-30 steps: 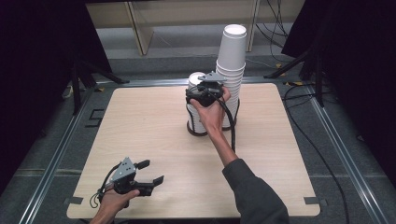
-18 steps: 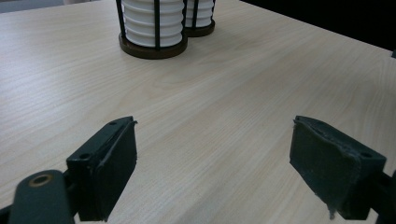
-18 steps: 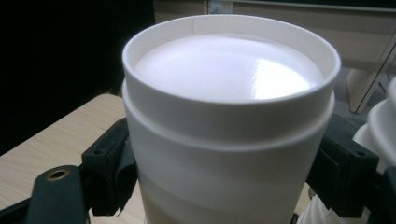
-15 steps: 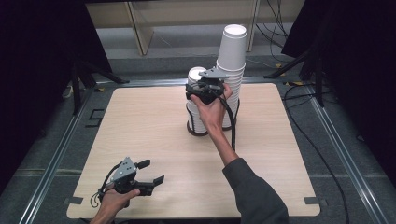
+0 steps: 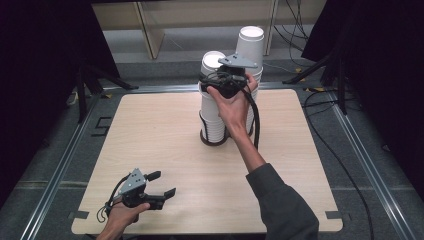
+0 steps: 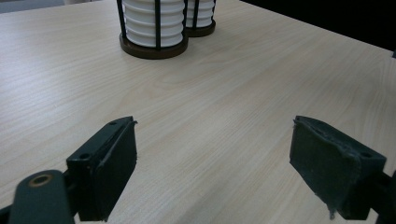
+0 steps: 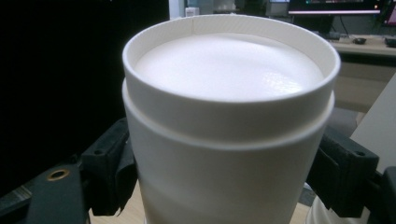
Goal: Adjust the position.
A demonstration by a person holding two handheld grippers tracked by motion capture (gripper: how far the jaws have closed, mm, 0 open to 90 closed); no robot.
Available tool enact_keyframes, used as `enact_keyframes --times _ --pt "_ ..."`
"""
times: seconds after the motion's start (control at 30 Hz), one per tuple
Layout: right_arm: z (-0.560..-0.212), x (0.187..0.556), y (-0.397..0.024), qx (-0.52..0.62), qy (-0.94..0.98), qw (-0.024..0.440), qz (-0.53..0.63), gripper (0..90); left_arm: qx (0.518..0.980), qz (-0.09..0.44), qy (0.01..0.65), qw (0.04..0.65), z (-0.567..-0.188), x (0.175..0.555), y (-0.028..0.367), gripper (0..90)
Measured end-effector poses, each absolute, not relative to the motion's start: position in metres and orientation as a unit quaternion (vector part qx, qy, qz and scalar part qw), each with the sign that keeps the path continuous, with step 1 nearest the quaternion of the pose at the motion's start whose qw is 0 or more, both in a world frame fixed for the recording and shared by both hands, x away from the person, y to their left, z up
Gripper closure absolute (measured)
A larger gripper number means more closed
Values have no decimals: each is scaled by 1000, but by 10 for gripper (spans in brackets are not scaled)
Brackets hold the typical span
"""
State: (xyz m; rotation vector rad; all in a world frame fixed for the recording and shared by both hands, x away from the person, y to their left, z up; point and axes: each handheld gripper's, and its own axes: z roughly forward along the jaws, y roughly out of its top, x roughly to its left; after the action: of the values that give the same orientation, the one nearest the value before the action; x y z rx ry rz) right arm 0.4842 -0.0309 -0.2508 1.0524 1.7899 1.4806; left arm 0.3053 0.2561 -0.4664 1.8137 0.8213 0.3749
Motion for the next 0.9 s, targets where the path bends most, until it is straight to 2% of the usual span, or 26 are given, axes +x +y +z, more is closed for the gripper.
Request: enact_keyframes --times 0.17,0.33,0.53,0.6,0.9 --pt "-236 474 -35 373 677 285 567 200 757 156 344 533 -467 305 255 147" --pt "-238 461 -36 354 690 258 576 200 757 154 347 532 -467 305 256 147" --pt "-262 438 -38 330 711 221 580 200 752 155 351 535 -466 306 257 147" --pt "-271 433 -39 320 718 221 577 200 757 157 355 526 -465 305 258 147" --pt "-319 408 -42 308 735 155 584 200 755 159 356 527 -465 305 258 147"
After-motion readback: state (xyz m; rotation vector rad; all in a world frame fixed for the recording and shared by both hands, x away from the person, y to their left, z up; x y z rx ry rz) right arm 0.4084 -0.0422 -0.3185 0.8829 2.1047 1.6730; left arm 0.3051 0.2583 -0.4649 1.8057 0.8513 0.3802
